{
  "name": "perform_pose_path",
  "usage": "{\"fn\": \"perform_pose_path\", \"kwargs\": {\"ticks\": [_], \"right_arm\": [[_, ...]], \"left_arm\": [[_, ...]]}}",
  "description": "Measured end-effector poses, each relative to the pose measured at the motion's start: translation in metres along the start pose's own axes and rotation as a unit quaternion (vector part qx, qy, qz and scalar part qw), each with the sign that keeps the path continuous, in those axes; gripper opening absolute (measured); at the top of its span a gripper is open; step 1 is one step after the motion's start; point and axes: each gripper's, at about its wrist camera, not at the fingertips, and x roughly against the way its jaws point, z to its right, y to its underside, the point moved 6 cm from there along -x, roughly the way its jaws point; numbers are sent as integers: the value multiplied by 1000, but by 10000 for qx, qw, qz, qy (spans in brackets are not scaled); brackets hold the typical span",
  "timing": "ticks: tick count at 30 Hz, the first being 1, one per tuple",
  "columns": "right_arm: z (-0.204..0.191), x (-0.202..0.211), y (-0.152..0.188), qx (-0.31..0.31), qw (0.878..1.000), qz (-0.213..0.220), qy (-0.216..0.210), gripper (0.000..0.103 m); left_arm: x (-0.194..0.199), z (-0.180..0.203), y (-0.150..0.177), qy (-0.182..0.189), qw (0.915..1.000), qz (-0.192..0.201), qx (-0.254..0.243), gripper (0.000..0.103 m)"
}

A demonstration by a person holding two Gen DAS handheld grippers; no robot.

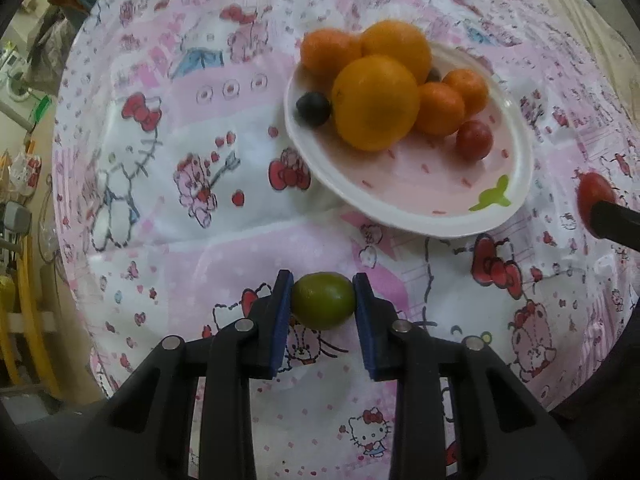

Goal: Organize fruits
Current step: 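Carry the lime and tomato onto the plate and open both tools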

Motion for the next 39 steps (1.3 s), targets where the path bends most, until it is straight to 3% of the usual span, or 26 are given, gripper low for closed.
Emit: {"fn": "perform_pose_path", "kwargs": {"ticks": [7, 11, 25, 28, 39], "right_arm": [[7, 11, -14, -233, 9994, 231, -121, 33], [13, 2, -31, -322, 9993, 174, -56, 33], [14, -54, -72, -20, 9992, -271, 302, 33], [14, -60, -73, -64, 9991, -310, 278, 33], [12, -63, -71, -30, 9989, -327, 329, 35]], "left_arm": [[50, -13, -13, 422, 9960, 755, 226, 26], [58, -11, -31, 678, 9933, 923, 173, 26], [0, 38, -48, 712, 9970, 301, -49, 26], [-3, 37, -49, 535, 9975, 446, -94, 26], [-11, 38, -51, 478, 9983, 320, -38, 27]]}}
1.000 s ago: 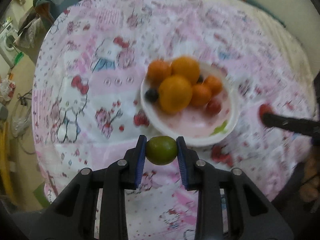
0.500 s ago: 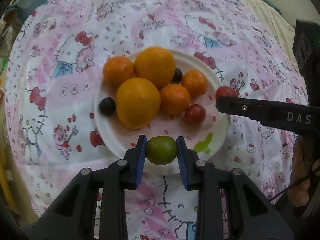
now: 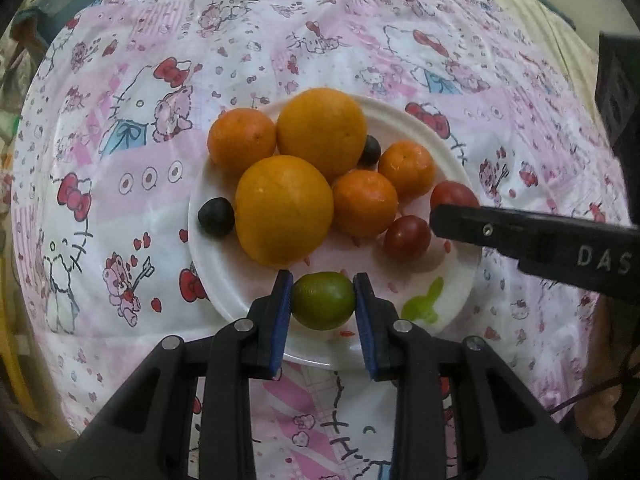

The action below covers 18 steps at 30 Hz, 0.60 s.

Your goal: Organize fruits

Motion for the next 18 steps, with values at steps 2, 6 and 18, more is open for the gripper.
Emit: {"fn": "perform_pose_path", "kwargs": {"ticks": [2, 6, 18], "right_arm": [[-1, 0, 0, 24, 10000, 0, 9, 35], [-1, 0, 1, -30, 10000, 23, 0, 36], [-5, 21, -6, 104, 9994, 333, 76, 55]], "left_arm": [[-1, -1, 0, -83, 10000, -6, -29, 27], [0, -5, -1, -52, 9999, -7, 88, 33], [15, -8, -1, -127, 9996, 211, 113, 68]]}}
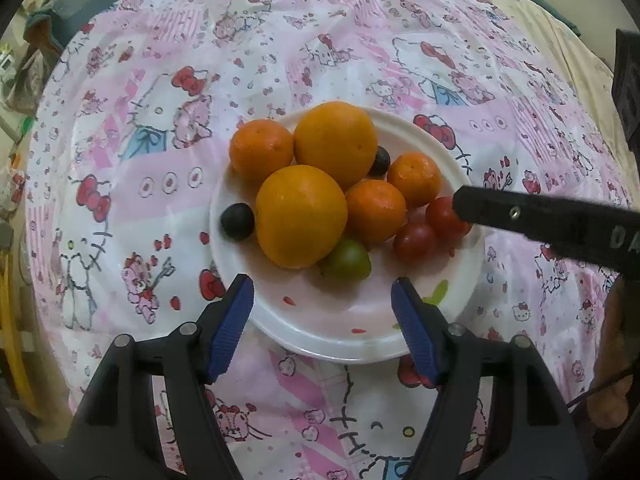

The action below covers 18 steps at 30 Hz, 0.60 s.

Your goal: Organize fruits

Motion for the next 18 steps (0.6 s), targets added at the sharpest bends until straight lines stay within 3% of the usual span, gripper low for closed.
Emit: {"fn": "perform_pose_path", "kwargs": {"ticks": [5, 11, 15, 17, 18], "right_arm": [[-7, 19, -4, 114, 9995, 289, -9, 67], [-16, 55, -5, 45, 9955, 897, -309, 69], [-21, 73, 4, 122, 9936, 1099, -249, 79], [-24, 82, 10, 174, 9924, 1199, -235, 83], [-26, 86, 12, 225, 9917, 1248, -226, 83]], "left_arm": [[13, -8, -1, -109, 9996, 256, 100, 68], [41, -25, -5, -237, 9967, 703, 323, 68], [59, -36, -5, -230, 9956, 820, 397, 68], [69, -42, -4, -274, 9946, 892, 451, 73], [73, -45, -3, -267, 9941, 937, 481, 84]]}}
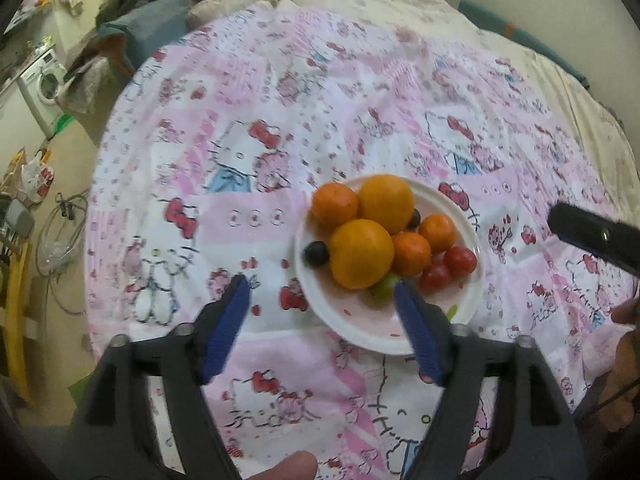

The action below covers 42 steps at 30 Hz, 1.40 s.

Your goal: Organize fruits

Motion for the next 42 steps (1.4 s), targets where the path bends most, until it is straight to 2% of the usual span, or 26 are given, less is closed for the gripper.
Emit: {"fn": "perform_pose_path", "kwargs": {"ticks": [1, 2, 5, 8, 10, 13, 15, 24, 28, 30, 36, 42], "right_arm": [[-2, 4, 2, 50, 10000, 46, 20, 83], [-3, 8, 5, 89, 9999, 87, 36, 83], [-6, 18, 16, 105, 9998, 155, 52, 84], [-13, 27, 28, 206, 9994, 249, 93, 91], [-19, 32, 34, 332, 9988, 323, 162, 93], [-27, 39, 44, 457, 9977, 465, 185, 94], [-33, 43, 52, 567, 9968, 526, 212, 103], [-41, 53, 69, 790, 9855, 1298, 750, 103], [-42, 47, 63, 991, 9816, 1384, 866, 103], [-43, 44, 62, 1028, 9818, 1374, 809, 103], [-43, 35, 61, 1075, 9804, 1327, 984, 103], [-40, 33, 60, 1052, 9798, 1327, 1062, 103]], "left_arm": [[6, -5, 1, 14, 10000, 65, 51, 94], [10, -8, 3, 11, 9999, 113, 89, 96], [22, -14, 9, -27, 9998, 193, 106, 96], [34, -18, 16, 44, 9995, 290, 129, 97], [43, -20, 20, 77, 9991, 396, 137, 102], [57, -23, 27, 60, 9983, 563, 162, 102], [64, -24, 31, 95, 9977, 667, 119, 102], [79, -26, 40, -65, 9947, 1020, 76, 102], [75, -29, 34, -115, 9928, 1179, 159, 102], [74, -28, 30, -329, 9901, 1367, 34, 102], [68, -21, 29, -44, 9921, 1251, 52, 102], [70, -19, 28, -12, 9920, 1259, 65, 102]]}}
